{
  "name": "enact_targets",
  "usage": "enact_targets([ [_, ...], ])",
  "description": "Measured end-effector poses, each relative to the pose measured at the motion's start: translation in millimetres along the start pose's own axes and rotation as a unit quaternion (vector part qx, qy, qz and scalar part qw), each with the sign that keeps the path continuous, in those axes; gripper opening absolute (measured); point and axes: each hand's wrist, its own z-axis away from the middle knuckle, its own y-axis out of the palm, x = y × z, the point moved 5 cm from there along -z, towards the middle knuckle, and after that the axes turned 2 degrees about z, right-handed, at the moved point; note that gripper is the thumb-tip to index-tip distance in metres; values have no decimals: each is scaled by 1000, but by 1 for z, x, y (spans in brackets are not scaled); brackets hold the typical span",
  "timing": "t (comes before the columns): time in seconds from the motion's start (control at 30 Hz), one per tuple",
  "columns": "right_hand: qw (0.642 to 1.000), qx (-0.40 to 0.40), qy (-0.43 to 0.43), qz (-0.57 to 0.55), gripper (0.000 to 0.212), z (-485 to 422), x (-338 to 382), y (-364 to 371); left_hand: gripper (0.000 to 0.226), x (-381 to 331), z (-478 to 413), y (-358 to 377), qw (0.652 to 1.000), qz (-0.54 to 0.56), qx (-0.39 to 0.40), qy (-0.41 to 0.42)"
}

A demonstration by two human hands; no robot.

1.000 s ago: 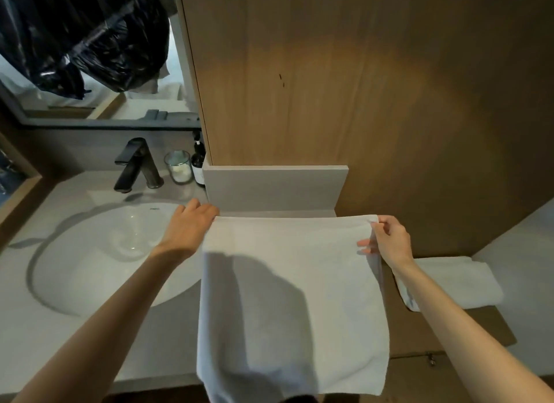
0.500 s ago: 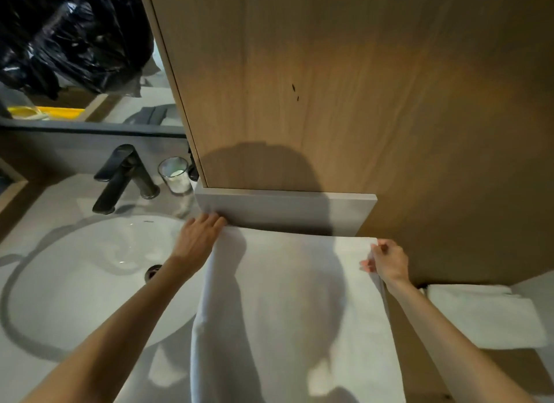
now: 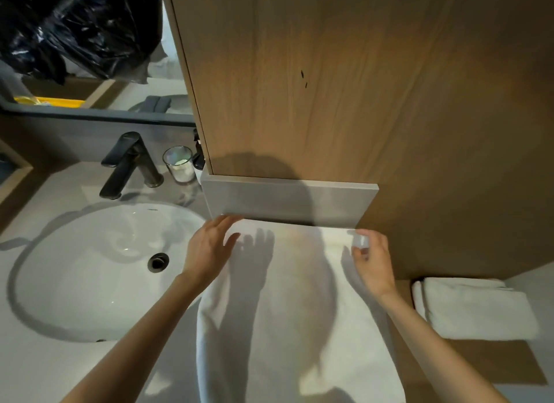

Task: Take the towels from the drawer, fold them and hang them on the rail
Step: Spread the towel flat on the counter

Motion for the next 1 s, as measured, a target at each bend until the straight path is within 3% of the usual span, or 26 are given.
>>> enact_targets([
  [0.2, 993, 83, -87, -18, 34, 75, 27, 15, 38, -20, 58, -24, 999, 18, 2, 30],
  [0.37, 973, 180, -136, 53, 32, 156, 33, 35, 29, -26, 134, -35, 996, 49, 56, 54],
  [0.43, 963, 207, -132, 111, 32, 185, 31, 42, 28, -26, 166, -36, 992, 69, 88, 53],
  [0.63, 926, 258, -42, 273, 42, 241, 11, 65, 59, -22, 243, -30, 979, 119, 159, 43],
  [0.83, 931, 261, -40, 253, 43, 237, 2, 72, 22, -27, 269, -37, 977, 148, 120, 94],
  [1.0, 920, 284, -40, 269, 45, 230, -2, 75, 28, -16, 276, -38, 978, 137, 134, 81],
])
